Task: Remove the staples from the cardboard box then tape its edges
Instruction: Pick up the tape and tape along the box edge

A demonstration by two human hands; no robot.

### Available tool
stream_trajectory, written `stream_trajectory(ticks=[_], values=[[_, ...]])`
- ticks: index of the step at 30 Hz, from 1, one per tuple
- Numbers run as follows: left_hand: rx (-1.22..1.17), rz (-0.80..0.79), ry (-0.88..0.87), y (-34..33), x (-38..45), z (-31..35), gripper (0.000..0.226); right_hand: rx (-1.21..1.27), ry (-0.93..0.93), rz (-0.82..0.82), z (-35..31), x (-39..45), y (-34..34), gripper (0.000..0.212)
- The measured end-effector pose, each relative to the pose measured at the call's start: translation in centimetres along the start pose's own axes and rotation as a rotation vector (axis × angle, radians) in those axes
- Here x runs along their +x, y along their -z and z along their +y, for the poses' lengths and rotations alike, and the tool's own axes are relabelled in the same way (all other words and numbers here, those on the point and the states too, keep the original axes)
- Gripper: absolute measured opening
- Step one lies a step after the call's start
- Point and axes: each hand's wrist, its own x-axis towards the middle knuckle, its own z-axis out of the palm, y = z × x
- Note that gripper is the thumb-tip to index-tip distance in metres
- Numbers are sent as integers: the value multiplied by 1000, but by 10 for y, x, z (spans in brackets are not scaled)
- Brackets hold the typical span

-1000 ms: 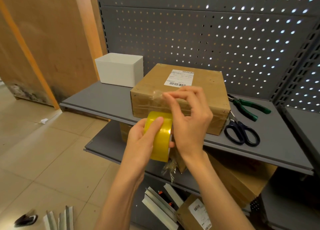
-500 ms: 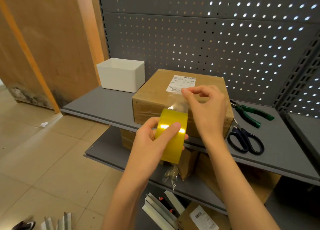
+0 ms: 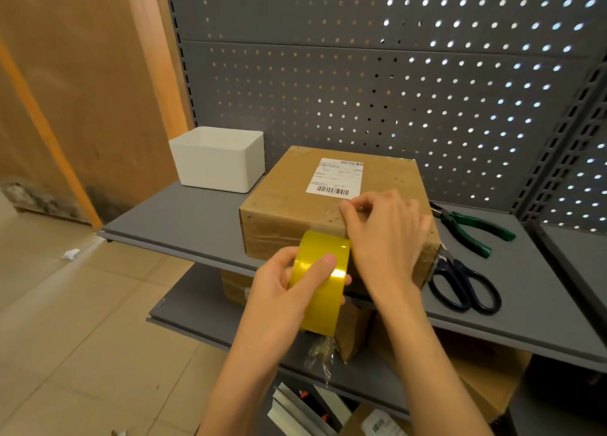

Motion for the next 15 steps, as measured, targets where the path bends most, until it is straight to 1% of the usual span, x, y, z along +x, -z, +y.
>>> stream_trajectory(ticks=[1,3,4,5,6,7,8,9,10,11,12,14,15], values=[[-3,-1,2,1,0,0,44,-22,4,-7,0,1,0,28],[-12,-4,3,1,1,0,44,-46,6,-40,-1,3,1,49],[-16,-3,2,0,1,0,43,-49,12,-54,-1,4,1,55],[-17,-2,2,0,1,-1,43,-44,29,-45,0,5,2,52],[-19,-3,2,0,1,-1,42,-17,58,-21,2,5,2,41],[-23,-2,3,-1,1,-1,42,63,87,6,4,5,3,29],[-28,2,5,-1,1,-1,41,192,113,17,6,4,5,19],[-32,6,7,-1,2,-1,40,349,144,2,6,3,8,14],[-35,8,11,-1,2,-1,40,481,185,-45,7,1,12,15],[-37,9,16,-1,2,-1,41,549,239,-129,7,-1,16,19],[-40,9,19,-1,2,-1,42,555,300,-238,7,-2,18,24],[-43,14,8,-2,3,-1,41,447,385,-478,8,-3,21,37],[-44,15,0,-2,2,-1,39,369,402,-573,9,-3,22,42]])
